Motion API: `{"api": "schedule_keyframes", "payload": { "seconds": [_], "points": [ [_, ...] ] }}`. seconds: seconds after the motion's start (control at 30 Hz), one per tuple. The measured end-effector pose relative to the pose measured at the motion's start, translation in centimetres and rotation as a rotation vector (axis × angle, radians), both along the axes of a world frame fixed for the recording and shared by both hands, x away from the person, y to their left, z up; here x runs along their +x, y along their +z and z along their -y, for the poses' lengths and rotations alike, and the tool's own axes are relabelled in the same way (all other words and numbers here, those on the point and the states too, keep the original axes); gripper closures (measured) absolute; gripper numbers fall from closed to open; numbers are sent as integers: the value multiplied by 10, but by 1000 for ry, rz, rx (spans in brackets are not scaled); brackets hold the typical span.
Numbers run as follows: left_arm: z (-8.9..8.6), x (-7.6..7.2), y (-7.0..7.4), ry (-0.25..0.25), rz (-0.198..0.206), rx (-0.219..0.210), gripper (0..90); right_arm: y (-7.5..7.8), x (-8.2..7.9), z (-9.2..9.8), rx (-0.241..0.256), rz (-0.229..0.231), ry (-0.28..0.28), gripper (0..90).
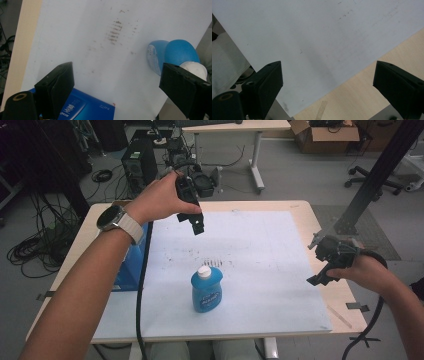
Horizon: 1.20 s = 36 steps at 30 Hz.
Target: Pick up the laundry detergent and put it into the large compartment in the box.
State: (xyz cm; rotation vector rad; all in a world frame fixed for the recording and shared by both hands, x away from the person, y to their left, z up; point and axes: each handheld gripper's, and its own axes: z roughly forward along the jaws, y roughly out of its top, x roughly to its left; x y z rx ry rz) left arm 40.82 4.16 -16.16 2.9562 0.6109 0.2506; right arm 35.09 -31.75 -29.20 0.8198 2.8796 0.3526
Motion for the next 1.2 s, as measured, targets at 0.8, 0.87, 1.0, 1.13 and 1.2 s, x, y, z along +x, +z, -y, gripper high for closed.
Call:
{"api": "schedule_keyframes", "payload": {
  "seconds": [0.8,0.87,1.0,1.13,1.2],
  "points": [
    [11,-37,18,39,-16,23,85,-1,-4,0,-4,-6,11,94],
    [13,-41,19,46,-24,18,85,-1,-5,0,-2,-5,10,94],
    [16,-48,22,38,-49,-2,87,0,-4,-1,0,0,14,94],
    [19,-53,22,46,-51,-4,86,2,-4,-2,1,4,19,94],
    [20,-56,22,49,-54,-8,84,3,-4,-2,1,6,20,94]
  ]
}}
